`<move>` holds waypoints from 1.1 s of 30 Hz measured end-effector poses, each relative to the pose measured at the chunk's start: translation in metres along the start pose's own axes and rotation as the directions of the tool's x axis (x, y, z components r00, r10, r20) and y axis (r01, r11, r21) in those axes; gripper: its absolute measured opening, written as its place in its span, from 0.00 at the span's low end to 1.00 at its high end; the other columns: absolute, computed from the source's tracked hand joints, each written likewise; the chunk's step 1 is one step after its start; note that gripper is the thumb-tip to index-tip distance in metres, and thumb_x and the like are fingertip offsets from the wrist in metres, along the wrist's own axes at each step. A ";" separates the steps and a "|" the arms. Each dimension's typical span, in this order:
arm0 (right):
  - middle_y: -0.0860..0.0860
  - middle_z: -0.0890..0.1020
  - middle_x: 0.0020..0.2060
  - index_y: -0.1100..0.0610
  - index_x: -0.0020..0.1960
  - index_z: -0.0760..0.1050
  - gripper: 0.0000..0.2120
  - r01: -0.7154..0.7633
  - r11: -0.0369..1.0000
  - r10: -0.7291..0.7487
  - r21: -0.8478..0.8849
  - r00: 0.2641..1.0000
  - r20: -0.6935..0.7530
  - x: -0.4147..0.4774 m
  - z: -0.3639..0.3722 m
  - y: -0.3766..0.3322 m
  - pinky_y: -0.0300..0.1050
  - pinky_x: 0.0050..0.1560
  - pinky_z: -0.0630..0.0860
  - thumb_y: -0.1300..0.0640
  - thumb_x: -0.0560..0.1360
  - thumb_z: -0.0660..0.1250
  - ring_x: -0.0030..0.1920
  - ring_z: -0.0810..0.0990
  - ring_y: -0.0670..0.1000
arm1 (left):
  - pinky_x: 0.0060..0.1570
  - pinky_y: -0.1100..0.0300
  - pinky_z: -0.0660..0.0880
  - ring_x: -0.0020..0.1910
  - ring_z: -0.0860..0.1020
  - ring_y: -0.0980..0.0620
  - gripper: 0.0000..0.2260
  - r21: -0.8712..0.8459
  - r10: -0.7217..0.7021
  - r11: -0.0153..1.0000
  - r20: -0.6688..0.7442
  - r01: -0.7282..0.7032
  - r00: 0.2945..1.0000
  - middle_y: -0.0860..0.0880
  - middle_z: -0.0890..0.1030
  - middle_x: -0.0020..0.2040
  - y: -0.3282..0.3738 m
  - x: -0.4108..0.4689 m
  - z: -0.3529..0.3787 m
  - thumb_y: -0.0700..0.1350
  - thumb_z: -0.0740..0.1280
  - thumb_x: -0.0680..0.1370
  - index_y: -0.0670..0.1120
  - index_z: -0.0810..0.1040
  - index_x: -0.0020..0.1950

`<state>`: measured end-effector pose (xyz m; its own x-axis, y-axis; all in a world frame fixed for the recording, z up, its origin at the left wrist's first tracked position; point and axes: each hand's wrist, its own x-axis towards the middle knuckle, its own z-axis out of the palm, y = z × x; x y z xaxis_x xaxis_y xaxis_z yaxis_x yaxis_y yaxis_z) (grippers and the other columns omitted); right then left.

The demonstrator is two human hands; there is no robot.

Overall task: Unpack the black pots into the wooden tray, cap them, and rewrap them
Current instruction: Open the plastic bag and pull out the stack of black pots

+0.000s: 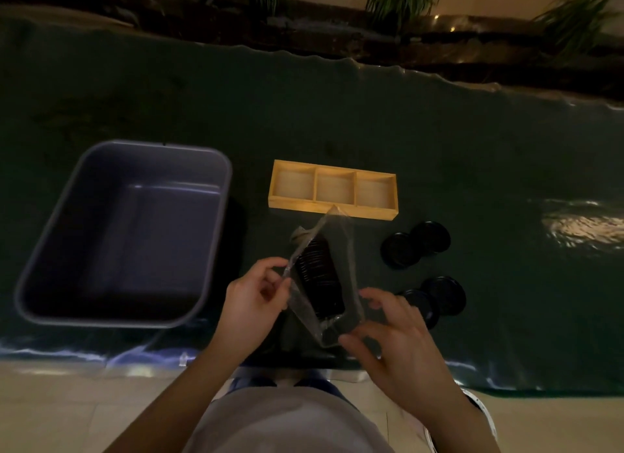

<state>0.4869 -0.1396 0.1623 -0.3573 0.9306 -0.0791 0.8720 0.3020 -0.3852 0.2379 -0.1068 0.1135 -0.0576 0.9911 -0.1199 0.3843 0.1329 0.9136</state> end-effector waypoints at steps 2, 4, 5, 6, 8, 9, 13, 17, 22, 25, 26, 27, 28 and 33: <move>0.52 0.77 0.67 0.51 0.44 0.87 0.15 0.013 1.000 -0.014 -0.019 0.997 -0.071 0.006 0.000 -0.007 0.56 0.59 0.75 0.43 0.79 0.67 0.67 0.74 0.55 | 0.47 0.52 0.84 0.39 0.84 0.54 0.18 -0.013 0.019 1.000 0.017 -0.019 1.000 0.55 0.84 0.42 0.003 -0.001 -0.001 0.40 0.70 0.80 0.64 0.76 0.59; 0.55 0.77 0.67 0.55 0.49 0.86 0.07 0.080 0.997 -0.081 -0.010 0.978 -0.191 0.016 0.000 -0.015 0.56 0.68 0.73 0.53 0.78 0.72 0.72 0.72 0.57 | 0.47 0.51 0.83 0.40 0.84 0.52 0.16 -0.018 0.046 0.999 0.039 -0.045 0.998 0.56 0.82 0.43 0.006 -0.002 -0.002 0.39 0.68 0.81 0.60 0.77 0.61; 0.56 0.78 0.66 0.58 0.52 0.85 0.05 0.127 0.992 -0.123 0.003 0.965 -0.230 0.024 0.000 -0.019 0.53 0.71 0.72 0.58 0.78 0.73 0.73 0.72 0.57 | 0.47 0.50 0.82 0.40 0.83 0.51 0.16 -0.012 0.058 0.998 0.050 -0.058 0.997 0.56 0.82 0.44 0.007 -0.003 -0.002 0.39 0.68 0.82 0.58 0.77 0.63; 0.57 0.80 0.65 0.60 0.54 0.84 0.07 0.167 0.986 -0.161 0.008 0.959 -0.234 0.032 0.001 -0.023 0.51 0.71 0.74 0.62 0.77 0.74 0.72 0.75 0.56 | 0.47 0.50 0.82 0.40 0.83 0.51 0.15 -0.005 0.067 0.998 0.060 -0.067 0.996 0.56 0.81 0.44 0.008 -0.003 -0.002 0.39 0.67 0.82 0.56 0.77 0.65; 0.56 0.83 0.59 0.60 0.57 0.83 0.11 0.193 0.981 -0.195 -0.025 0.976 -0.098 0.053 0.000 -0.032 0.50 0.60 0.82 0.67 0.75 0.74 0.62 0.82 0.55 | 0.46 0.51 0.81 0.40 0.82 0.50 0.15 0.006 0.081 0.997 0.065 -0.081 0.995 0.56 0.80 0.43 0.008 -0.004 -0.002 0.39 0.66 0.83 0.56 0.76 0.66; 0.55 0.83 0.57 0.59 0.59 0.82 0.13 0.187 0.979 -0.185 -0.076 0.982 0.029 0.064 0.000 -0.036 0.50 0.54 0.83 0.66 0.75 0.73 0.58 0.84 0.56 | 0.46 0.52 0.81 0.39 0.82 0.50 0.16 0.011 0.085 0.996 0.058 -0.086 0.995 0.56 0.80 0.43 0.008 -0.005 -0.002 0.40 0.66 0.83 0.57 0.75 0.66; 0.58 0.71 0.70 0.59 0.76 0.64 0.33 0.153 0.961 -0.063 -0.232 0.933 0.354 0.102 0.029 -0.036 0.54 0.62 0.78 0.53 0.75 0.73 0.67 0.76 0.60 | 0.46 0.55 0.82 0.40 0.83 0.51 0.16 -0.054 0.048 0.997 0.016 -0.048 0.999 0.55 0.81 0.43 0.009 -0.005 -0.003 0.40 0.65 0.83 0.62 0.76 0.63; 0.63 0.45 0.83 0.57 0.84 0.42 0.51 0.266 0.873 -0.039 -0.409 0.874 0.485 0.126 0.065 -0.024 0.62 0.81 0.51 0.46 0.76 0.73 0.82 0.47 0.65 | 0.43 0.62 0.79 0.39 0.81 0.53 0.16 -0.065 0.013 0.998 -0.054 -0.016 0.998 0.56 0.81 0.41 0.009 -0.006 -0.006 0.42 0.66 0.83 0.66 0.75 0.58; 0.64 0.30 0.80 0.51 0.83 0.33 0.58 0.330 0.840 -0.045 -0.431 0.834 0.550 0.146 0.091 0.000 0.66 0.78 0.37 0.44 0.74 0.75 0.79 0.31 0.68 | 0.41 0.67 0.77 0.38 0.80 0.56 0.14 -0.097 -0.012 0.995 -0.113 0.001 0.994 0.59 0.81 0.40 0.011 -0.009 -0.011 0.41 0.65 0.83 0.63 0.77 0.56; 0.62 0.26 0.77 0.51 0.83 0.33 0.61 0.347 0.842 -0.092 -0.413 0.847 0.524 0.155 0.100 0.009 0.65 0.78 0.36 0.45 0.72 0.77 0.78 0.29 0.65 | 0.41 0.65 0.77 0.37 0.80 0.56 0.14 -0.109 -0.019 0.994 -0.123 0.005 0.992 0.58 0.81 0.40 0.015 -0.009 -0.010 0.40 0.66 0.83 0.62 0.77 0.56; 0.63 0.28 0.78 0.51 0.83 0.34 0.58 0.352 0.844 -0.102 -0.405 0.846 0.523 0.158 0.102 0.012 0.64 0.78 0.36 0.46 0.73 0.77 0.79 0.31 0.67 | 0.41 0.64 0.78 0.37 0.80 0.56 0.14 -0.114 -0.023 0.993 -0.127 0.009 0.992 0.57 0.81 0.40 0.016 -0.010 -0.010 0.40 0.66 0.83 0.61 0.77 0.55; 0.64 0.30 0.79 0.50 0.84 0.36 0.55 0.356 0.844 -0.108 -0.401 0.846 0.523 0.161 0.103 0.015 0.64 0.78 0.37 0.48 0.75 0.75 0.80 0.33 0.68 | 0.41 0.62 0.79 0.36 0.80 0.56 0.14 -0.121 -0.029 0.993 -0.129 0.014 0.991 0.57 0.81 0.40 0.017 -0.010 -0.009 0.40 0.66 0.83 0.61 0.77 0.55; 0.65 0.32 0.80 0.49 0.84 0.37 0.52 0.359 0.844 -0.114 -0.398 0.845 0.522 0.163 0.105 0.018 0.64 0.79 0.38 0.49 0.77 0.74 0.81 0.35 0.68 | 0.42 0.60 0.79 0.36 0.80 0.56 0.14 -0.127 -0.035 0.992 -0.126 0.019 0.991 0.56 0.81 0.40 0.017 -0.010 -0.009 0.40 0.66 0.83 0.62 0.77 0.55; 0.66 0.48 0.82 0.49 0.84 0.44 0.56 0.350 0.835 -0.119 -0.424 0.868 0.482 0.167 0.109 0.022 0.65 0.79 0.51 0.45 0.70 0.78 0.81 0.50 0.69 | 0.42 0.56 0.79 0.36 0.79 0.55 0.14 -0.126 -0.024 0.992 -0.131 0.007 0.991 0.56 0.80 0.39 0.020 -0.008 -0.007 0.40 0.66 0.83 0.62 0.78 0.54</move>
<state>0.4104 -0.0003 0.0400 -0.5754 0.6722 -0.4659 0.7452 0.6656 0.0401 0.2393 -0.1125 0.1351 -0.1868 0.9783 -0.0900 0.2648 0.1384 0.9543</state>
